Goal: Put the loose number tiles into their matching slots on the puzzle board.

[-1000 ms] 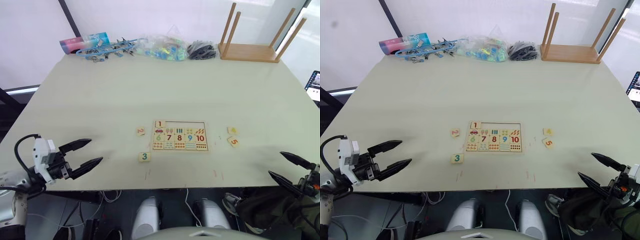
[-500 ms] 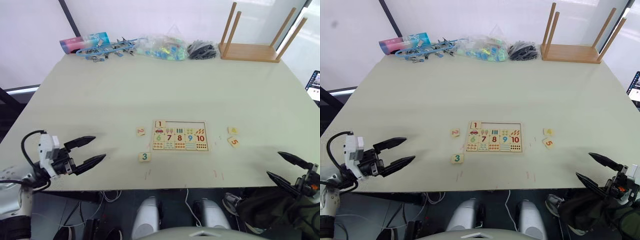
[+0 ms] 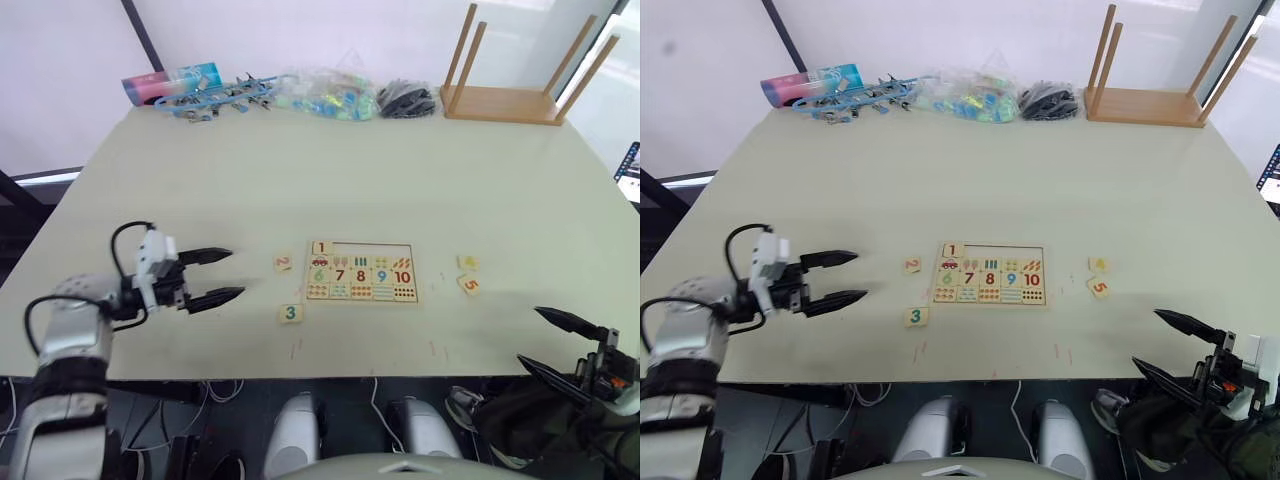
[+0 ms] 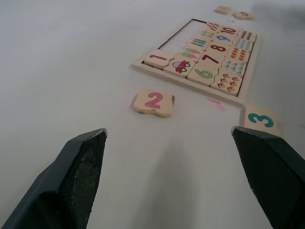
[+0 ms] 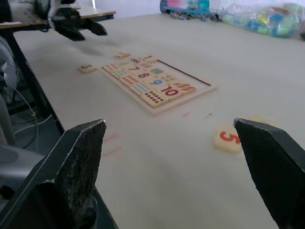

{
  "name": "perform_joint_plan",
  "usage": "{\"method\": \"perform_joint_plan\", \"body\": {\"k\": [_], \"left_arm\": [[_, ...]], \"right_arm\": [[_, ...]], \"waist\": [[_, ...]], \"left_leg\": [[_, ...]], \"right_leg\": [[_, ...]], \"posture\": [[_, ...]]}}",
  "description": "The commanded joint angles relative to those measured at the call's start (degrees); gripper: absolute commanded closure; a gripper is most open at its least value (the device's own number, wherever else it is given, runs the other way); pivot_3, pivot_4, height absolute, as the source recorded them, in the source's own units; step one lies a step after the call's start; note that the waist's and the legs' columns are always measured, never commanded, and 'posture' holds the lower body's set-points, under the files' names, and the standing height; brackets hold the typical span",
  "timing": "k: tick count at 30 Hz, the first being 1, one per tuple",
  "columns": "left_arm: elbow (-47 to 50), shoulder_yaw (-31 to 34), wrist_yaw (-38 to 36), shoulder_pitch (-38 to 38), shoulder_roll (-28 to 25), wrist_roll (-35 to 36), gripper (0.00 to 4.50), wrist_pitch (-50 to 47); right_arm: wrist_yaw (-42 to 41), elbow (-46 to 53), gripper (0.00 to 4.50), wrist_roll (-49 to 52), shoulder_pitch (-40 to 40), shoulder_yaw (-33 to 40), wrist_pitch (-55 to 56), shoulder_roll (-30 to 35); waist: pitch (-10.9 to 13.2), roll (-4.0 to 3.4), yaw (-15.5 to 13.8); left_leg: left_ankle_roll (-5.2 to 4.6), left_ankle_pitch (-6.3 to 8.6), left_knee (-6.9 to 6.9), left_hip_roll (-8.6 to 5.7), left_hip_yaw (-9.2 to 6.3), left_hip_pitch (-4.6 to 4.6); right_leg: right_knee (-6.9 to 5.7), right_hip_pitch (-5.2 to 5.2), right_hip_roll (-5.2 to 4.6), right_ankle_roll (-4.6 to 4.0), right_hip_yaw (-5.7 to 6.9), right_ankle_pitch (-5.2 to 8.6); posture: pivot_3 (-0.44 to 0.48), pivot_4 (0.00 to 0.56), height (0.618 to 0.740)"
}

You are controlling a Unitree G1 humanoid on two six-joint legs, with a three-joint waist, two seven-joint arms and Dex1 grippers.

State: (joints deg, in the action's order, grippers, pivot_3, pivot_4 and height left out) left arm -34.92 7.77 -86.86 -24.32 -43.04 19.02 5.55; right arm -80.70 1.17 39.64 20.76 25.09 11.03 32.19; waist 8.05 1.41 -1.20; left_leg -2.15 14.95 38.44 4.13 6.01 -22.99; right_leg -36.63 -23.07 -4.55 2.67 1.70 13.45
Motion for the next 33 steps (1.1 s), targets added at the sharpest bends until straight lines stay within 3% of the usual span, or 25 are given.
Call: {"method": "perform_joint_plan", "body": {"k": [1, 12, 22, 26, 29, 30, 33], "left_arm": [[-6.2, -3.3, -1.5, -6.3, 1.1, -3.6, 0.04, 4.6], [-23.5, -10.2, -1.9, -20.4, 5.7, -12.6, 0.04, 13.1], [-30.6, -12.5, -1.3, -23.2, 6.1, -18.1, 0.04, 15.6], [-31.0, -12.3, -0.8, -23.1, 6.8, -18.2, 1.26, 15.5], [-30.8, -12.2, -0.8, -22.7, 7.1, -18.1, 2.72, 15.5], [-30.7, -12.2, -0.8, -22.5, 7.1, -18.0, 2.94, 15.5], [-30.2, -11.9, -0.9, -21.9, 6.9, -17.7, 2.94, 15.6]], "right_arm": [[0.7, 2.9, 0.00, 1.4, 0.7, 1.0, -0.4, 0.1], [2.2, 5.0, 0.00, 1.4, 1.3, 1.0, -0.1, -0.9], [2.8, 5.2, 0.00, 1.2, 1.3, 1.1, 0.4, -1.2], [2.8, 5.0, 0.00, 1.1, 1.0, 0.9, 0.5, -1.2], [2.8, 4.8, 0.00, 1.1, 0.8, 0.8, 0.6, -1.2], [2.7, 4.8, 0.00, 1.1, 0.7, 0.9, 0.6, -1.2], [2.8, 4.9, 0.00, 1.1, 0.7, 0.8, 0.5, -1.2]], "waist": [[0.0, 0.06, 0.2], [0.0, 0.14, 0.4], [0.0, 0.14, 0.4], [0.0, 0.14, 0.4], [0.0, 0.14, 0.4], [0.0, 0.14, 0.4], [0.0, 0.13, 0.4]], "left_leg": [[0.00, 0.00, 0.00, -0.01, 0.01, 0.00], [-0.01, 0.00, -0.03, 0.02, 0.08, -0.08], [-0.01, 0.00, -0.02, 0.02, -0.02, -0.08], [-0.01, 0.00, -0.02, 0.02, -0.03, -0.04], [-0.01, 0.00, -0.02, 0.02, 0.00, -0.04], [-0.01, 0.00, -0.02, 0.02, 0.00, -0.04], [-0.01, 0.00, -0.02, 0.02, -0.01, -0.04]], "right_leg": [[0.00, 0.00, 0.01, 0.00, 0.00, 0.00], [0.04, -0.01, 0.18, 0.00, -0.06, 0.00], [0.04, -0.02, 0.14, 0.00, -0.06, 0.00], [0.01, -0.01, 0.14, 0.00, -0.06, 0.00], [0.02, -0.01, 0.13, 0.00, -0.08, 0.00], [0.02, -0.01, 0.13, 0.00, -0.07, 0.00], [0.02, -0.01, 0.13, 0.00, -0.07, 0.01]], "posture": [[0.000, 0.150, 0.738], [0.000, 0.150, 0.738], [0.000, 0.150, 0.738], [0.000, 0.150, 0.738], [0.000, 0.150, 0.738], [0.000, 0.150, 0.738], [0.000, 0.150, 0.738]]}}
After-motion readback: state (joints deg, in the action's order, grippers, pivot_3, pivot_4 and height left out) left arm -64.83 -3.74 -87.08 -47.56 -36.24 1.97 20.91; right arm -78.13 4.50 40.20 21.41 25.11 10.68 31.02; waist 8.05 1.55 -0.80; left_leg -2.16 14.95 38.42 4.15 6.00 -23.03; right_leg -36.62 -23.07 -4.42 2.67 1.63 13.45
